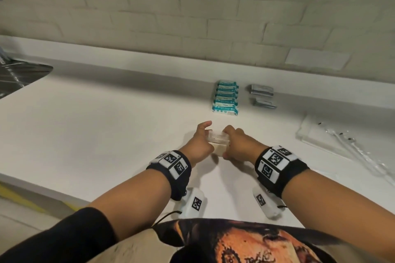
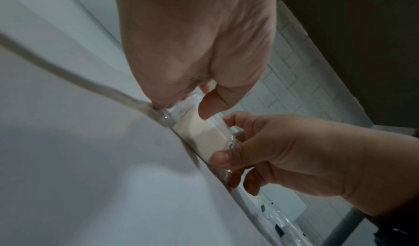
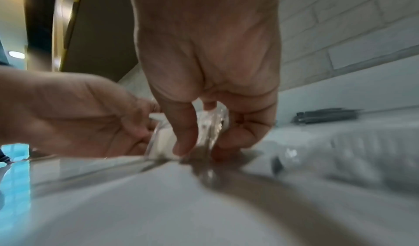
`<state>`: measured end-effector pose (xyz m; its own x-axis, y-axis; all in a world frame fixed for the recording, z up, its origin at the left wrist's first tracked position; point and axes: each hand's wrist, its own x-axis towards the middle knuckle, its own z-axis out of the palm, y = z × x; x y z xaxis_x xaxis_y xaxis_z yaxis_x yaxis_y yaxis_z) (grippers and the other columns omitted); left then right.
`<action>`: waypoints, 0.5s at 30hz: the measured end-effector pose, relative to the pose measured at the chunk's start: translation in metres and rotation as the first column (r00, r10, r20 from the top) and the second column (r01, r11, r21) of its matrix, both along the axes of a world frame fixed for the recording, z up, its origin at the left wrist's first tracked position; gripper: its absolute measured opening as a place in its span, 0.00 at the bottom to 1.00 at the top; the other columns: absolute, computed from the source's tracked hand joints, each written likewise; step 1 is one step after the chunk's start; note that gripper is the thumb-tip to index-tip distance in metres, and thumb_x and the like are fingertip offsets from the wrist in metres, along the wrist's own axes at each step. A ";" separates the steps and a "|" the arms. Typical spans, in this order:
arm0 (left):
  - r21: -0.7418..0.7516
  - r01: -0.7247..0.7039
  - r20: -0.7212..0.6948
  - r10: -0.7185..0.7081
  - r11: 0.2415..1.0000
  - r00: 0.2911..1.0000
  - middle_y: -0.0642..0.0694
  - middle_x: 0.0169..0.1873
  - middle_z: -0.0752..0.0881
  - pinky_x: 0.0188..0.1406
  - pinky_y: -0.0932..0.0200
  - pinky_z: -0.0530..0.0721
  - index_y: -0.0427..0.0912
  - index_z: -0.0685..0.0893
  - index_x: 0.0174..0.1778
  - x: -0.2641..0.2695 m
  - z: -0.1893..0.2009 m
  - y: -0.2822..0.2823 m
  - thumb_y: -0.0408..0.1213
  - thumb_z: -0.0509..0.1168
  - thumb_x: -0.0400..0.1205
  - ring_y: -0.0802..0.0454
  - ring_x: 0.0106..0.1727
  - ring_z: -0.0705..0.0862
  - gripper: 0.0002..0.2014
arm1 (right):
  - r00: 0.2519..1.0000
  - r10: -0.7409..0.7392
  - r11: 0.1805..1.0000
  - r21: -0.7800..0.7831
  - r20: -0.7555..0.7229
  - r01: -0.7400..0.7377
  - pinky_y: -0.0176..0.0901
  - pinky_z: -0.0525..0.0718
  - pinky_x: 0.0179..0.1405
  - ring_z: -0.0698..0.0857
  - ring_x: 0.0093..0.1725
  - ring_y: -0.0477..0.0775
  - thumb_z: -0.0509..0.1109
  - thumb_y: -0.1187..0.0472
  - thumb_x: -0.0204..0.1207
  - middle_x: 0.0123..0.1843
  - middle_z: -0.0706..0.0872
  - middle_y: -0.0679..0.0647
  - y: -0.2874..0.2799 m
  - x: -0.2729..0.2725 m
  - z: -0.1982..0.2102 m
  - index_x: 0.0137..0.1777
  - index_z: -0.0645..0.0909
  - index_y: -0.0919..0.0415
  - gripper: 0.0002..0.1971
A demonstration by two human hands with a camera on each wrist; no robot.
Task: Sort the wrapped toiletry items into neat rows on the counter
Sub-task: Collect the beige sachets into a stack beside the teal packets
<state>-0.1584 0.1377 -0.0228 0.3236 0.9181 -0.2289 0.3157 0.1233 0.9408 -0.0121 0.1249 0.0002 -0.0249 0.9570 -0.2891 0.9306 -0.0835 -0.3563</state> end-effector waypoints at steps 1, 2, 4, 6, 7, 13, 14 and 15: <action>0.005 0.008 0.007 -0.008 1.000 1.000 0.41 0.69 0.70 0.55 0.61 0.79 0.51 0.57 0.80 0.003 -0.002 0.001 0.14 0.59 0.74 0.45 0.64 0.77 0.41 | 1.000 0.026 1.000 -0.001 -0.013 -0.026 0.45 0.78 0.48 0.82 0.53 0.59 0.78 0.58 0.69 0.62 0.74 0.58 -0.001 -0.001 -0.001 0.71 0.65 0.53 0.33; 0.008 0.014 0.016 -0.014 1.000 1.000 0.41 0.70 0.69 0.57 0.60 0.80 0.51 0.57 0.80 0.005 -0.003 0.001 0.14 0.60 0.73 0.45 0.66 0.76 0.42 | 0.998 0.058 0.998 0.008 -0.015 -0.058 0.45 0.78 0.48 0.82 0.54 0.59 0.77 0.57 0.70 0.61 0.75 0.58 -0.001 -0.003 -0.002 0.70 0.66 0.54 0.32; 0.007 0.024 0.065 -0.025 1.000 0.998 0.41 0.69 0.69 0.61 0.56 0.81 0.50 0.58 0.80 0.008 -0.004 0.003 0.14 0.65 0.73 0.43 0.67 0.77 0.44 | 0.994 0.111 0.993 0.039 0.005 -0.111 0.45 0.78 0.46 0.82 0.53 0.59 0.76 0.55 0.70 0.59 0.78 0.58 0.001 -0.006 -0.002 0.66 0.70 0.56 0.27; 0.019 0.016 0.100 -0.018 1.000 0.995 0.40 0.64 0.71 0.58 0.54 0.83 0.48 0.58 0.79 0.007 -0.004 0.007 0.15 0.67 0.73 0.43 0.62 0.79 0.43 | 0.993 0.113 0.990 0.086 0.019 -0.114 0.45 0.78 0.45 0.82 0.52 0.58 0.75 0.57 0.70 0.58 0.80 0.57 0.004 -0.004 -0.001 0.63 0.73 0.57 0.23; 0.032 0.002 0.090 -0.005 0.999 0.996 0.40 0.63 0.72 0.56 0.57 0.83 0.47 0.59 0.79 0.005 -0.005 0.010 0.16 0.66 0.74 0.45 0.60 0.79 0.41 | 0.995 0.102 0.990 0.098 0.019 -0.103 0.44 0.78 0.44 0.82 0.51 0.58 0.75 0.58 0.70 0.58 0.80 0.57 0.005 -0.002 -0.001 0.63 0.74 0.57 0.22; 0.071 0.030 -0.010 -0.029 0.997 1.000 0.40 0.66 0.72 0.55 0.63 0.80 0.51 0.63 0.76 0.006 -0.020 0.020 0.15 0.67 0.71 0.44 0.65 0.79 0.42 | 0.996 0.082 0.993 0.088 -0.034 -0.078 0.45 0.79 0.48 0.81 0.52 0.57 0.75 0.62 0.69 0.61 0.75 0.55 0.007 0.004 -0.006 0.69 0.71 0.52 0.28; 0.073 0.042 -0.020 -0.040 0.996 0.999 0.42 0.67 0.72 0.54 0.63 0.81 0.53 0.64 0.75 0.007 -0.023 0.021 0.15 0.68 0.70 0.44 0.65 0.79 0.43 | 0.996 0.083 0.993 0.089 -0.036 -0.080 0.44 0.77 0.48 0.81 0.53 0.56 0.75 0.62 0.70 0.61 0.75 0.55 0.007 0.005 -0.007 0.70 0.71 0.52 0.29; 0.074 0.053 -0.028 -0.051 0.996 0.998 0.43 0.67 0.72 0.55 0.61 0.83 0.57 0.64 0.73 0.008 -0.026 0.023 0.16 0.70 0.69 0.44 0.64 0.80 0.43 | 0.996 0.083 0.992 0.094 -0.036 -0.080 0.43 0.76 0.48 0.80 0.52 0.56 0.75 0.61 0.71 0.62 0.74 0.55 0.007 0.004 -0.007 0.71 0.70 0.52 0.29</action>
